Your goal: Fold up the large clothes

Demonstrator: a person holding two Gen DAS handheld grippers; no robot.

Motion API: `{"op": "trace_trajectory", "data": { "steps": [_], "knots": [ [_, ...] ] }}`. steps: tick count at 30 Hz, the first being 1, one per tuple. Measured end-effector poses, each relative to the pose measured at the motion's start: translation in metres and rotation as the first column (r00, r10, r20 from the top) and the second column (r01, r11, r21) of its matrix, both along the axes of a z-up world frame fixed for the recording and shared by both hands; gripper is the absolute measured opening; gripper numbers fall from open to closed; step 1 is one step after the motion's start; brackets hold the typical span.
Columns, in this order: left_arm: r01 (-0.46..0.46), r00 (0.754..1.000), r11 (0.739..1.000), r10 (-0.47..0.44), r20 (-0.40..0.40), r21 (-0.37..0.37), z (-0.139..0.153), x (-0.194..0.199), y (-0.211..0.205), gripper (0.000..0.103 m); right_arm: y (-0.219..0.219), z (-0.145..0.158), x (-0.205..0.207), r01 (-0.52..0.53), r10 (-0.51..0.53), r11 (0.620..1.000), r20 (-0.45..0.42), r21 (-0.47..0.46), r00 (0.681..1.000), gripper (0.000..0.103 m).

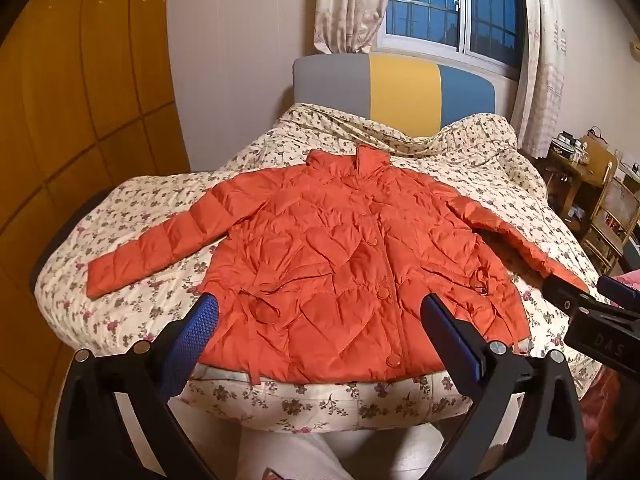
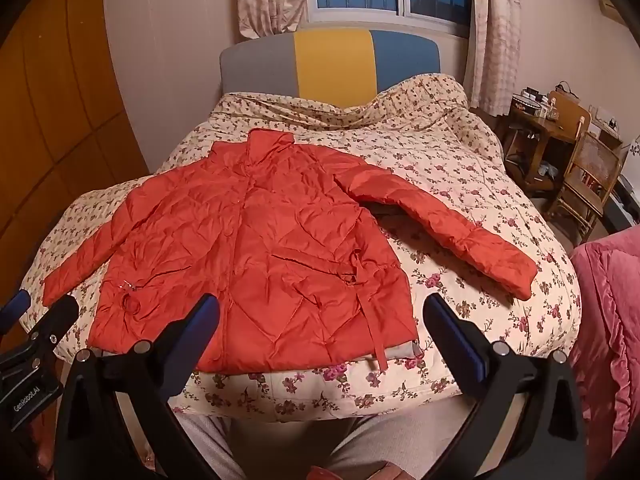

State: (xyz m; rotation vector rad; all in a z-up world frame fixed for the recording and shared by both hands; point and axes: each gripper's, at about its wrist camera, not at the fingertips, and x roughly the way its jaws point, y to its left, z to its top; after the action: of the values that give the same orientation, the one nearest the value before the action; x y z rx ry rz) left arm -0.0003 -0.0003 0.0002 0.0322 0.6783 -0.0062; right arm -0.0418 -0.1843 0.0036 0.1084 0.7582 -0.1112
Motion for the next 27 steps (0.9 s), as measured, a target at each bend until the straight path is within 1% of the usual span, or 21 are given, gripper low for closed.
{"op": "trace_trajectory", "data": {
  "steps": [5, 15, 24, 27],
  "knots": [
    [0.000, 1.000, 1.000, 0.000, -0.004, -0.008, 0.0001, 0.0000, 0.0003, 0.100, -0.0004, -0.0001, -0.0006, -0.002, 0.002, 1.000, 0.005, -0.004, 1.000, 0.101],
    [0.003, 1.000, 1.000, -0.003, -0.005, -0.012, 0.0001, -0.0007, -0.0002, 0.100, 0.0006, -0.0061, 0.0030, -0.001, 0.001, 1.000, -0.010, 0.002, 1.000, 0.101],
    [0.000, 1.000, 1.000, 0.000, -0.011, -0.016, 0.0002, 0.0003, 0.0012, 0.100, -0.0016, -0.0056, 0.0044, -0.005, 0.005, 1.000, -0.024, 0.008, 1.000, 0.101],
    [0.000, 1.000, 1.000, 0.000, -0.011, -0.015, -0.0025, -0.0020, -0.0041, 0.100, -0.0013, -0.0064, 0.0041, -0.004, 0.004, 1.000, -0.025, 0.007, 1.000, 0.101]
  ]
}}
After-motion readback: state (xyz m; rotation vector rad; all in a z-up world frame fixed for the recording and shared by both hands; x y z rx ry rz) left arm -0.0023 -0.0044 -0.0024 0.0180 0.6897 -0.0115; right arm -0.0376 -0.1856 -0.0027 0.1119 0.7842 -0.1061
